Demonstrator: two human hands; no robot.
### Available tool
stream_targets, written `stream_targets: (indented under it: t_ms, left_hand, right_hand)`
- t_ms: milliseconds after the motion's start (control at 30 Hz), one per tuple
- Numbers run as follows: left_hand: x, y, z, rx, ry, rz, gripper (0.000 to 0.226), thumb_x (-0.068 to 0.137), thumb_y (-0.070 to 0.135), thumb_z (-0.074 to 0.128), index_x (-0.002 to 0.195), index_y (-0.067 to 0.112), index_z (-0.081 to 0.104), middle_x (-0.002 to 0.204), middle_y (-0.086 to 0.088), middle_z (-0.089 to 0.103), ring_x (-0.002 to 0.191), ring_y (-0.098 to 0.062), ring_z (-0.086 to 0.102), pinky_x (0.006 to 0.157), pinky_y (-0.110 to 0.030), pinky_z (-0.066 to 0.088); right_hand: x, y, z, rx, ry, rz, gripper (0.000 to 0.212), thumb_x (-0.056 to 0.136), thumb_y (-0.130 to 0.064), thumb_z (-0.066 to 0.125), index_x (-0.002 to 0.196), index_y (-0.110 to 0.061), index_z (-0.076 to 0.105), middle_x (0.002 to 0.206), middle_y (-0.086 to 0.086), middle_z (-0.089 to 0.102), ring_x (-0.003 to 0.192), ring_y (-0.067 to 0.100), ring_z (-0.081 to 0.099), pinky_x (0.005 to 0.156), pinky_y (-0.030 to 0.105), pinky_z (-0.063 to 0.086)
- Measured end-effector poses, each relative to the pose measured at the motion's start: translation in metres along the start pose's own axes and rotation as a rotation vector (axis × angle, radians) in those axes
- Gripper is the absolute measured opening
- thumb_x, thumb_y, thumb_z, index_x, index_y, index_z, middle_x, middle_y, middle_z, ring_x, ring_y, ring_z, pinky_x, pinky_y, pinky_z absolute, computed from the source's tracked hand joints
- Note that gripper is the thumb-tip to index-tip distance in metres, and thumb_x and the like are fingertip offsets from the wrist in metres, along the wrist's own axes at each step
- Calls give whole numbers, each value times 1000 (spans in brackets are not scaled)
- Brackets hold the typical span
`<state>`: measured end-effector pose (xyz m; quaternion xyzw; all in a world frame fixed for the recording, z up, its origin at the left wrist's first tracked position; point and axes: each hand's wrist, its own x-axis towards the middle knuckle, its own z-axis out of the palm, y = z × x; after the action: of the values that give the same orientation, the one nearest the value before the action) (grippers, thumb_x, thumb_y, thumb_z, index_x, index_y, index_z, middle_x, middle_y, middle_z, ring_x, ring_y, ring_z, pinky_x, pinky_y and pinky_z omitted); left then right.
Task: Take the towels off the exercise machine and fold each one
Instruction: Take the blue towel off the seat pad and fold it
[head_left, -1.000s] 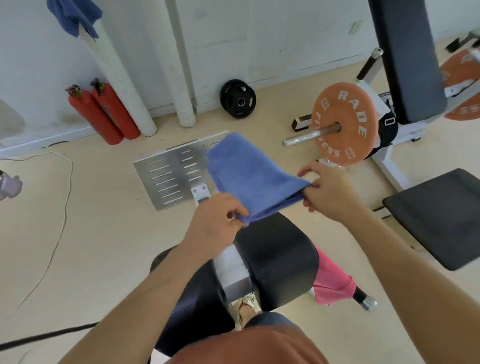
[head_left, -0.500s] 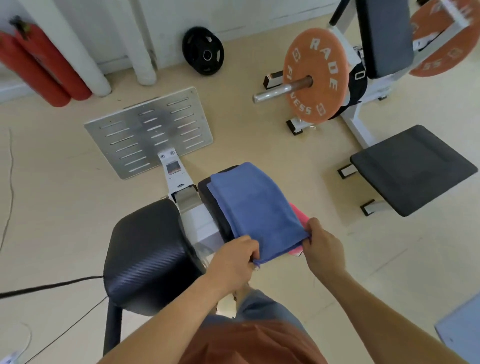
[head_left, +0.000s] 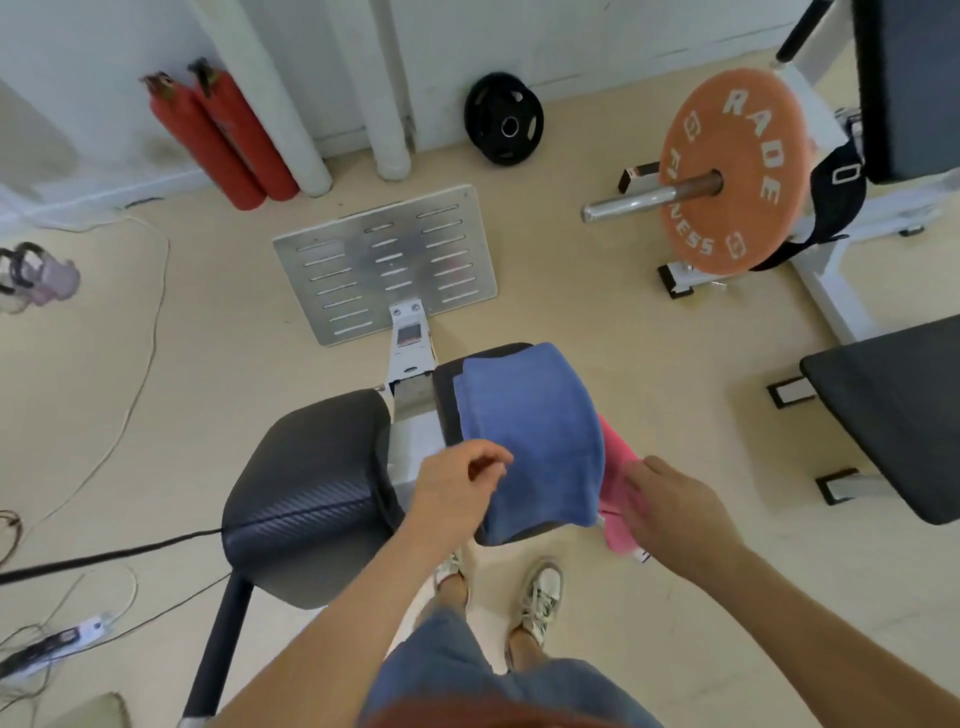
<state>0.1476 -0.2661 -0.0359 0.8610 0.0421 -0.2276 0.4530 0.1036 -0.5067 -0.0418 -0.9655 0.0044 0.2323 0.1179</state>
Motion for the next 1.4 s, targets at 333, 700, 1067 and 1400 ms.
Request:
stream_targets:
  t_ms: [333,700,1067,1400]
  left_hand:
    - [147,-2,-29,92,-28,-326,15,88,16,51,103,18,53,107,-6,63,91,-25,62,69,-31,47]
    - [177,-11,-31,-19,-153,-432,4,74,10,65,78,9,65,72,-8,54,65,-23,47,59,-27,38]
    - [164,-14,-31,-171,-190,-271,11,92,18,52,102,14,52,92,-3,62,89,-22,60,85,-43,52]
    - [175,-21,-30,-170,-137,-434,30,101,30,29,103,8,49,86,-7,54,82,-25,59,79,-44,56]
  right_hand:
    - [139,-63,-57,255,-76,17,43,85,-20,58,128,-22,52,131,4,53,120,24,48,94,33,41]
    - [207,-52,-49,499,-387,267,82,73,-12,75,143,-28,35,137,8,47,118,25,52,95,35,47]
    - [268,-107,-58,-85,-530,-221,35,74,-4,51,100,-27,52,96,-8,58,92,19,53,73,33,37]
    - [276,-64,-52,103,-666,33,20,78,-15,55,97,-19,60,90,-5,60,83,17,55,71,29,44]
